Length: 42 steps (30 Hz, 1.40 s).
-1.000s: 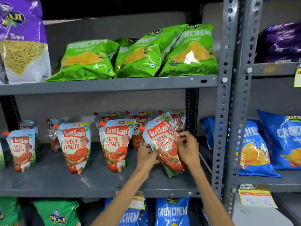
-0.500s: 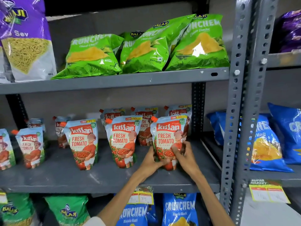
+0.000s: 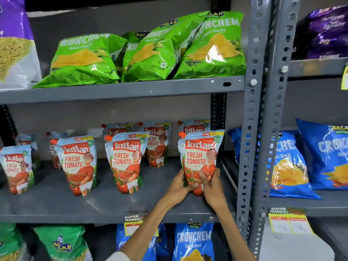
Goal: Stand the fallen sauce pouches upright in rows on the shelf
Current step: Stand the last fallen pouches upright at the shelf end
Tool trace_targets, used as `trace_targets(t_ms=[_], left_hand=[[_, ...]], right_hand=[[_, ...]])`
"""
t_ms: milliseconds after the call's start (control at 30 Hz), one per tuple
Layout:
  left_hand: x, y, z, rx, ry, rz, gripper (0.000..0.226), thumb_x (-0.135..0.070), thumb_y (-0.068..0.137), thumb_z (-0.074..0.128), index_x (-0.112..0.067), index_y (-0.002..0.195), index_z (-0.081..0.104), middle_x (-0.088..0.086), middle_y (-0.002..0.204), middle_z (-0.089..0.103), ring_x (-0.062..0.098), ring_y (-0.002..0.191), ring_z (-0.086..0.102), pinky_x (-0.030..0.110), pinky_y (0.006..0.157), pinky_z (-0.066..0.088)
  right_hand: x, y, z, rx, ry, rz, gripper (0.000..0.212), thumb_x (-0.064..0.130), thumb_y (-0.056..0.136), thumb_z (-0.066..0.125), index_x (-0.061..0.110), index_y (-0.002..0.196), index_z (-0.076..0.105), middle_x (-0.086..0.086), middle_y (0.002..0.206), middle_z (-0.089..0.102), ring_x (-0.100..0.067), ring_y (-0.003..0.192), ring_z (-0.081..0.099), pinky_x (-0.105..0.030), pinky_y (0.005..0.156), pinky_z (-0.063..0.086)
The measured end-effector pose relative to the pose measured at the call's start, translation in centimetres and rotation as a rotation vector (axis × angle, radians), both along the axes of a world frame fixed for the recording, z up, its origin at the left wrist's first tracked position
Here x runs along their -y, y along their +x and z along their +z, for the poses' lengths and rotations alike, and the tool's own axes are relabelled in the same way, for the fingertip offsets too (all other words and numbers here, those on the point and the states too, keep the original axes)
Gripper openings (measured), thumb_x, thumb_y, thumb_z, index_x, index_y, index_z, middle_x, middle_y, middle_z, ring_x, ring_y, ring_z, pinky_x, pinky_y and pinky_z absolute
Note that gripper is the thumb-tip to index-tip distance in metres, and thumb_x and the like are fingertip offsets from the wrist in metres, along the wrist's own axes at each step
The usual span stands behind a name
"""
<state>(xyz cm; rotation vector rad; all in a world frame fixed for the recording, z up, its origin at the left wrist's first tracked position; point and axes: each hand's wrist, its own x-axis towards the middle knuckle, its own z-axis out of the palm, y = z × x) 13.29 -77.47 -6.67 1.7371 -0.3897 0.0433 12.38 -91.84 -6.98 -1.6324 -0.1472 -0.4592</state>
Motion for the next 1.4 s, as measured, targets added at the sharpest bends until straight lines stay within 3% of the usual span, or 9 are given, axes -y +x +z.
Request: trace_targets(t_ms=[167,367,467,567,833,967,1100,1267,1400], left_hand=[[0.7,0.2,0.1,-0.020,0.025,-0.008,0.062,-0.010,0.086,0.075,-0.034,0.133,0.043,-0.008,0.135,0.061,0.008,0.129,0.057,0.023,0.105,0.048],[0.5,0.2,0.3,-0.042,0.025,-0.016,0.065,-0.008,0.084,0.077,-0.025,0.137,0.044,0.001,0.141,0.059,0.017,0.133,0.054,0.032,0.112,0.045],[-0.1,-0.5,0.7,-0.040,0.000,-0.027,0.069,-0.006,0.079,0.081,-0.037,0.129,0.045,-0.008,0.141,0.056,-0.001,0.127,0.056,0.015,0.097,0.049],[-1.8,-1.5,1.7,0.013,-0.054,0.075,0.088,-0.008,0.081,0.079,-0.023,0.153,0.030,-0.007,0.143,0.045,0.007,0.134,0.045,0.026,0.109,0.042],[-14.0,-4.2,3.2,0.398,-0.113,0.534,0.022,-0.012,0.088,0.073,-0.024,0.102,0.061,-0.012,0.092,0.072,-0.001,0.082,0.069,0.017,0.070,0.056],[-20.5,-3.6,1.0,0.384,-0.030,0.718,0.053,-0.018,0.086,0.076,-0.014,0.129,0.045,-0.001,0.129,0.045,0.011,0.115,0.054,0.032,0.096,0.049],[-23.5,-2.3,-0.4,0.135,-0.124,0.495,0.075,-0.014,0.088,0.073,-0.014,0.150,0.030,0.001,0.150,0.040,0.015,0.135,0.043,0.020,0.099,0.045],[-24.6,-2.3,0.3,0.066,-0.038,0.306,0.058,-0.017,0.088,0.073,-0.017,0.138,0.044,0.010,0.135,0.061,0.017,0.118,0.062,0.013,0.083,0.053],[-23.6,-3.5,0.4,0.069,-0.064,0.272,0.051,-0.022,0.084,0.078,-0.022,0.126,0.049,0.007,0.121,0.068,0.016,0.112,0.067,0.017,0.081,0.056]], right_hand=[[0.2,0.3,-0.4,-0.016,0.010,-0.055,0.032,0.025,0.096,0.060,0.012,0.121,0.045,-0.010,0.116,0.065,-0.024,0.104,0.064,-0.031,0.080,0.050],[0.3,-1.0,0.4,-0.010,0.007,-0.196,0.072,0.027,0.085,0.073,0.015,0.143,0.032,-0.006,0.142,0.045,-0.020,0.127,0.050,-0.031,0.099,0.045],[-0.3,-2.6,1.2,0.137,-0.070,-0.414,0.079,0.021,0.078,0.079,0.018,0.143,0.033,-0.006,0.147,0.040,-0.021,0.136,0.041,-0.035,0.110,0.039],[-2.0,-3.4,2.0,0.335,-0.129,-0.540,0.066,0.017,0.077,0.079,0.021,0.132,0.043,-0.002,0.131,0.050,-0.020,0.122,0.051,-0.036,0.102,0.047],[-11.8,-1.8,3.7,0.330,-0.027,-0.120,0.043,0.024,0.083,0.075,0.039,0.112,0.047,0.011,0.099,0.059,-0.008,0.088,0.058,-0.023,0.072,0.053],[-16.9,0.1,3.1,0.183,-0.078,0.129,0.063,0.028,0.079,0.080,0.027,0.127,0.039,-0.001,0.123,0.059,-0.015,0.109,0.059,-0.032,0.091,0.053],[-20.3,1.1,2.4,0.110,-0.155,0.334,0.080,0.028,0.080,0.080,0.017,0.141,0.030,-0.005,0.141,0.047,-0.019,0.130,0.049,-0.036,0.110,0.041],[-21.3,0.7,1.6,0.049,-0.148,0.401,0.071,0.019,0.091,0.068,0.019,0.148,0.025,0.000,0.137,0.051,-0.010,0.122,0.052,-0.008,0.095,0.046],[-19.7,-0.1,1.1,0.051,-0.170,0.423,0.073,0.018,0.093,0.064,0.013,0.151,0.019,-0.002,0.139,0.051,-0.014,0.126,0.053,-0.034,0.107,0.046]])
